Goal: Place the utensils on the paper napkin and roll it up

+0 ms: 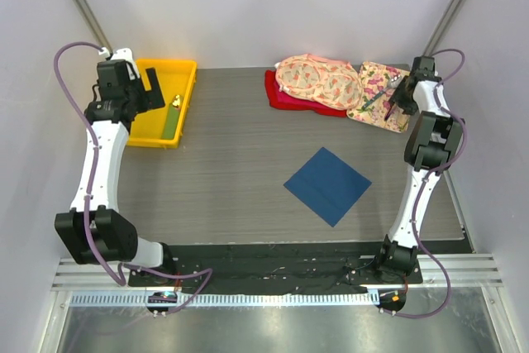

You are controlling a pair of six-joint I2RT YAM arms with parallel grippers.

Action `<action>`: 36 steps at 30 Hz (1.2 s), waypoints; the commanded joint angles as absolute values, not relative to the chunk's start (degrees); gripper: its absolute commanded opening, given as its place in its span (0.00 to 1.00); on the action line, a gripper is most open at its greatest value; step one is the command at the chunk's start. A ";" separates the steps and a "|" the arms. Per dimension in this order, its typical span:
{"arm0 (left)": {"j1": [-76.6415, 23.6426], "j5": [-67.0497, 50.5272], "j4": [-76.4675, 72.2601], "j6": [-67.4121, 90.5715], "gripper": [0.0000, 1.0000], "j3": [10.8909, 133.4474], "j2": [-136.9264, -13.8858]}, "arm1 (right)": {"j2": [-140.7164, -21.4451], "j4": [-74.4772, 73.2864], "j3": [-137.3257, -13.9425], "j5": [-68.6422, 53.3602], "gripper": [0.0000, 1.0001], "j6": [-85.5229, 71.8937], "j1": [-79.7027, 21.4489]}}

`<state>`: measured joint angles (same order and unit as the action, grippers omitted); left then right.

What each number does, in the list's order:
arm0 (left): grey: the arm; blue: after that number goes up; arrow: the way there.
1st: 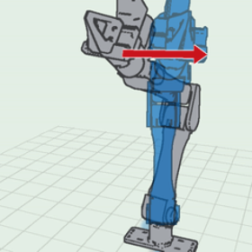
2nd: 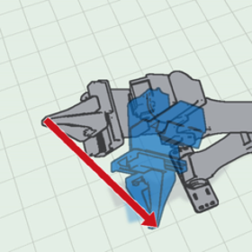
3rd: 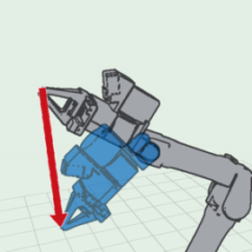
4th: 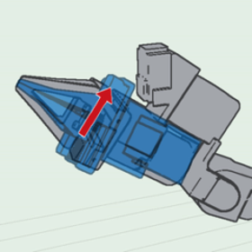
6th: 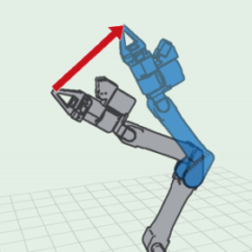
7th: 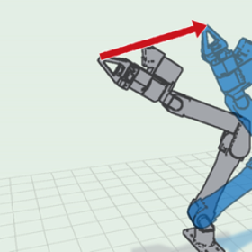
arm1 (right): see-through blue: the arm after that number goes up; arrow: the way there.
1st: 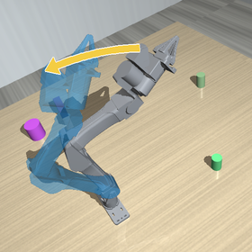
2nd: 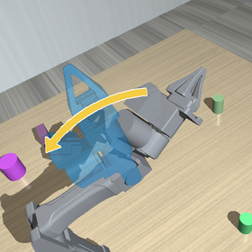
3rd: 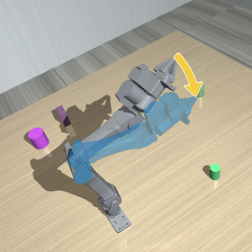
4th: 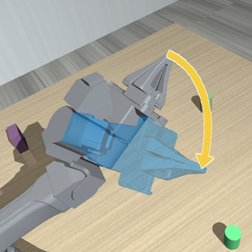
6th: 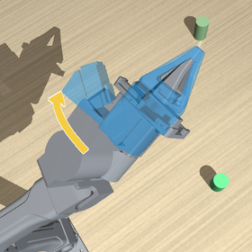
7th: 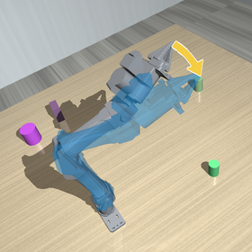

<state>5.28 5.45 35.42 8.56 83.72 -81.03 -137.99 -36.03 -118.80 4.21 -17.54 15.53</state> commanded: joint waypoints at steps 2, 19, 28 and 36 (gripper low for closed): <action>5.27 6.86 34.89 8.70 1.00 83.85 -82.09 | -138.78 -33.13 -122.78 6.85 0.53 -18.37 15.38; 5.36 9.05 38.58 10.11 1.00 86.39 -86.22 | -142.82 -32.08 -123.93 5.80 0.41 -18.11 15.56; 5.27 8.96 39.99 10.28 1.00 89.03 -86.49 | -139.84 -31.99 -123.84 3.69 0.12 -18.02 15.82; 5.36 6.16 40.87 11.86 1.00 89.73 -86.83 | -136.06 -30.94 -124.81 1.50 0.01 -17.23 16.70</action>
<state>5.28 7.60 40.62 10.33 86.91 -87.68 -141.62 -32.47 -123.02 2.94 -18.13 16.27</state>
